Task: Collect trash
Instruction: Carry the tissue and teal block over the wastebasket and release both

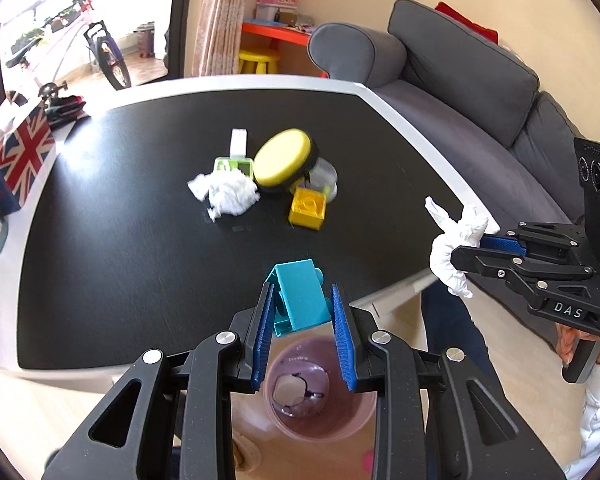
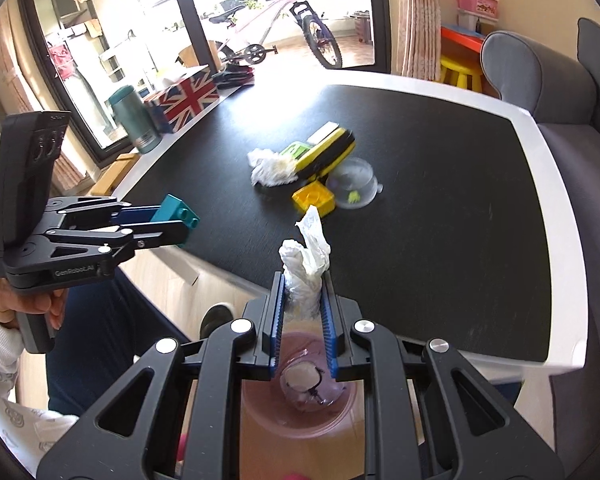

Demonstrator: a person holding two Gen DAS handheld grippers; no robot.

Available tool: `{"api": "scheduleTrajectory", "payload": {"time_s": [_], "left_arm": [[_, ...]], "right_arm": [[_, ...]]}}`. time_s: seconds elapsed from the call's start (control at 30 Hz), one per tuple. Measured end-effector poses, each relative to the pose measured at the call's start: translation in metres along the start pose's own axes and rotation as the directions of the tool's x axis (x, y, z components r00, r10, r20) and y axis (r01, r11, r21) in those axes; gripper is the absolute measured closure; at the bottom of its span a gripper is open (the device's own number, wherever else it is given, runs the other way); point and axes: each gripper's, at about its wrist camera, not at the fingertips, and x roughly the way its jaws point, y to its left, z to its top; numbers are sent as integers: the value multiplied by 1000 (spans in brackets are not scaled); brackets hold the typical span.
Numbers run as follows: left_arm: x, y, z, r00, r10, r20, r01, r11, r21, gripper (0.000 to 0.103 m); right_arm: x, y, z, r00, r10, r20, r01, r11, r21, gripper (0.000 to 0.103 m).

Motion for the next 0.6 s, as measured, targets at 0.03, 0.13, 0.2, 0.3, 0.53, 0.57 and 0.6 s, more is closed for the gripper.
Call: {"api": "scheduleTrajectory", "payload": {"time_s": [0.03,0.13,0.2,0.3,0.53,0.57,0.6], "left_arm": [[0,-1,-3,1000,-2,-4,2,1000,-1,75],[2,-4,-15,1000,-8,-22,8,1000,0,75],[4,-6,-22,999,-15,-34,15,1000,0,75],[7,-10,-33,998,-27,-54,27,1000,2,75],[17,-20,-56,993,-59,-102,60,998,4,75],[17,-21,-58,992,-62,-105,63,998,4,75],[17,-22,-59,992,-67,-108,67,998,5,75]], "right_arm": [[0,1,-3,1000,1,-4,-1,1000,1,86],[1,6,-18,1000,11,-26,-11,1000,9,86],[5,7,-26,999,16,-43,-16,1000,16,86],[14,9,-40,997,28,-75,-25,999,31,86],[32,10,-66,990,44,-136,-38,998,50,86],[35,10,-69,989,47,-143,-40,998,55,86],[36,10,-71,988,50,-145,-42,997,59,86]]}}
